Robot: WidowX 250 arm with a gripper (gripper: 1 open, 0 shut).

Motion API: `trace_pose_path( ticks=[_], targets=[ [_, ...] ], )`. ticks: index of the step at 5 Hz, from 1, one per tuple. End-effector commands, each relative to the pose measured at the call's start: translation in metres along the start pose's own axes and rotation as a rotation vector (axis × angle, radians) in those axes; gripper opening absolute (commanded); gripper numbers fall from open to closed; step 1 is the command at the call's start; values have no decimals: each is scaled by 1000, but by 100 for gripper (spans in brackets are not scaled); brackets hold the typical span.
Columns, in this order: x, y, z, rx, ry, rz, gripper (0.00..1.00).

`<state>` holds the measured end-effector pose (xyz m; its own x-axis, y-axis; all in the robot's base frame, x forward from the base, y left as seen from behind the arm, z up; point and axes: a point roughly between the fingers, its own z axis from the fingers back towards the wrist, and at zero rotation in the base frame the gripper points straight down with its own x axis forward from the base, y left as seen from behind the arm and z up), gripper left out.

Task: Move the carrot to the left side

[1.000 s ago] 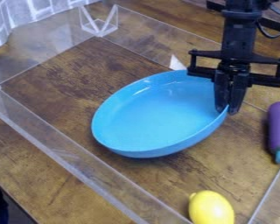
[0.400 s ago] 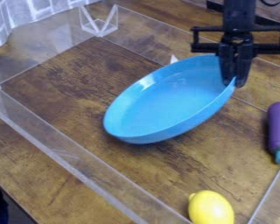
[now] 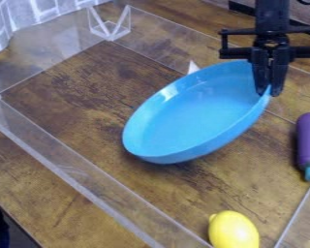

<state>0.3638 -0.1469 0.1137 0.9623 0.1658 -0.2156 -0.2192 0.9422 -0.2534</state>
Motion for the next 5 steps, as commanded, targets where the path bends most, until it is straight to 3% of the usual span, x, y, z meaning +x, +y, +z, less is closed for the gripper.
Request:
trace_pose_path(
  ticks=[1,3,5],
  targets=[
    [-13,-22,19,-40,-55,-19,0],
    [-3,-11,20,-27,-29,-70,0],
    [-3,-19,6,-46,-44,21,0]
  ],
)
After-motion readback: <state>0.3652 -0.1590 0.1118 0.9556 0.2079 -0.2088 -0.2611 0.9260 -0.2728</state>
